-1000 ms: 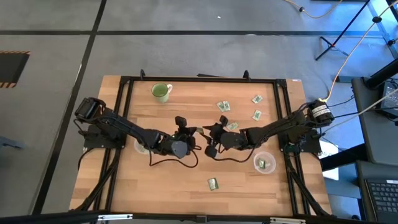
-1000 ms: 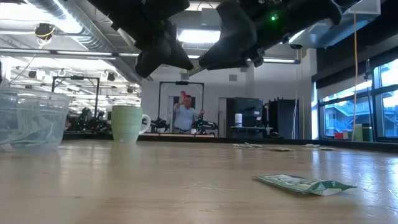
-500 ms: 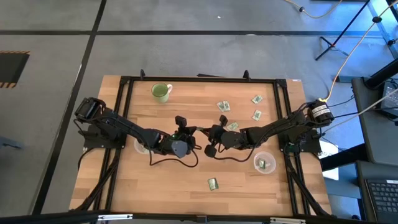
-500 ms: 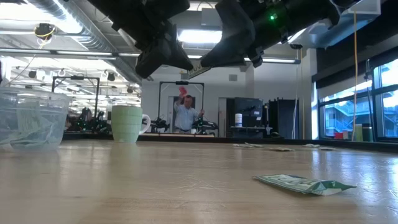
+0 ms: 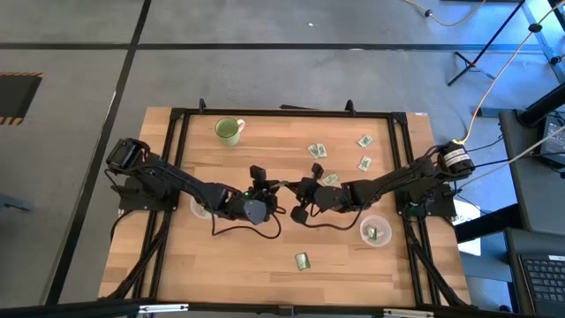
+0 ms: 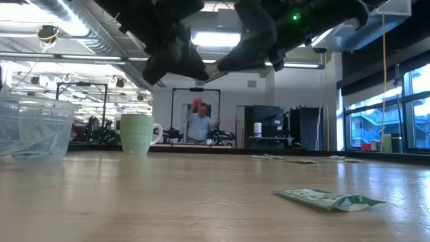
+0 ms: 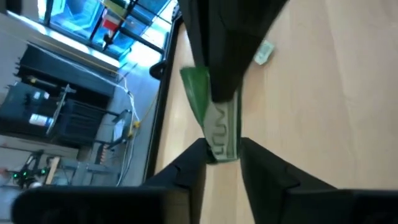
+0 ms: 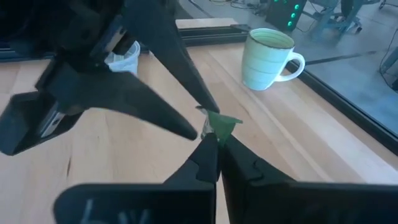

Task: Pick and place items into bin
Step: Put the truvia packet into the right transparent bin

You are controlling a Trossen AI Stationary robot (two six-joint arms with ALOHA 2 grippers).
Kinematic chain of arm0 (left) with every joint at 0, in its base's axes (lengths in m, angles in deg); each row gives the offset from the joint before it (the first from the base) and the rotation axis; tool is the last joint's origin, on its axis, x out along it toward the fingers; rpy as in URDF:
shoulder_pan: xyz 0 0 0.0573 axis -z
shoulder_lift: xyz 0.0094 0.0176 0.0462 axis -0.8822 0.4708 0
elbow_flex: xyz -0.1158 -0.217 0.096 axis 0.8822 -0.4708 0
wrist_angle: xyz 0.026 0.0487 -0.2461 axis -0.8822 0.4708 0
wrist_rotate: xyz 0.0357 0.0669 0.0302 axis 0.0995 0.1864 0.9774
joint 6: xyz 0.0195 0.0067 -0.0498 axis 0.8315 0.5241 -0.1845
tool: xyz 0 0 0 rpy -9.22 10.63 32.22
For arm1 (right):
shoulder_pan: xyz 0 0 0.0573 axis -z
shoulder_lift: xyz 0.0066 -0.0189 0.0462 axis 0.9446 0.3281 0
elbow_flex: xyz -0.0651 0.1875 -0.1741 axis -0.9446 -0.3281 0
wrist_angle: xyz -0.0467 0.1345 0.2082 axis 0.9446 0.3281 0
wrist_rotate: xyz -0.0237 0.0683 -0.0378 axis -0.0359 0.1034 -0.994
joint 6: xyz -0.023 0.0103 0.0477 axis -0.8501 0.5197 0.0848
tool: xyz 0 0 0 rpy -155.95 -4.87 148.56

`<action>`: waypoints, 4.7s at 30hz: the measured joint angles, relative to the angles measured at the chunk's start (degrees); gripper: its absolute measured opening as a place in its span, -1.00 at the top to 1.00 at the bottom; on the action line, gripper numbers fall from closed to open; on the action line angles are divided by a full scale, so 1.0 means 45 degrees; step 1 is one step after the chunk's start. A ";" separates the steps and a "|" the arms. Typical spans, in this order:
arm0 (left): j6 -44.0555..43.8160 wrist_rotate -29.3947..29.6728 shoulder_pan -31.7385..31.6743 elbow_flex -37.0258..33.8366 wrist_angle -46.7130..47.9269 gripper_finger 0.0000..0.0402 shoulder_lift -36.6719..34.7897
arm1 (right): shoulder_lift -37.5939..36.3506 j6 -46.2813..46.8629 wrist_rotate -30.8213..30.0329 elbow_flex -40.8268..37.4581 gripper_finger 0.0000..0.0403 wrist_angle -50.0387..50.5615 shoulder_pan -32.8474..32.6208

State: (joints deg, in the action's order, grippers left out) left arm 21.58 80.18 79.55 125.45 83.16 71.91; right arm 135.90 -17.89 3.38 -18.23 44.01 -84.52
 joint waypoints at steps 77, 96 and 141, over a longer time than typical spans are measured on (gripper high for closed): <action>-0.4282 -0.7714 -0.2621 0.0000 0.3679 0.37 -0.1817 | -0.5859 2.1682 0.6384 -0.2278 0.33 1.6672 -0.7344; -0.0660 -1.3611 -0.1708 0.0000 -0.0686 0.37 -0.1726 | -0.5860 2.0931 0.3439 -0.0228 0.34 1.8653 -0.7320; -0.0921 -1.3895 -0.0122 0.1812 -0.6893 0.37 0.6831 | -0.5855 2.0920 0.2624 -0.0238 0.34 1.8099 -0.7320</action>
State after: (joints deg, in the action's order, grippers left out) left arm 17.43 17.65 79.01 133.60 52.14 102.65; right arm 109.56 76.25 15.19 -19.30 125.45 -117.46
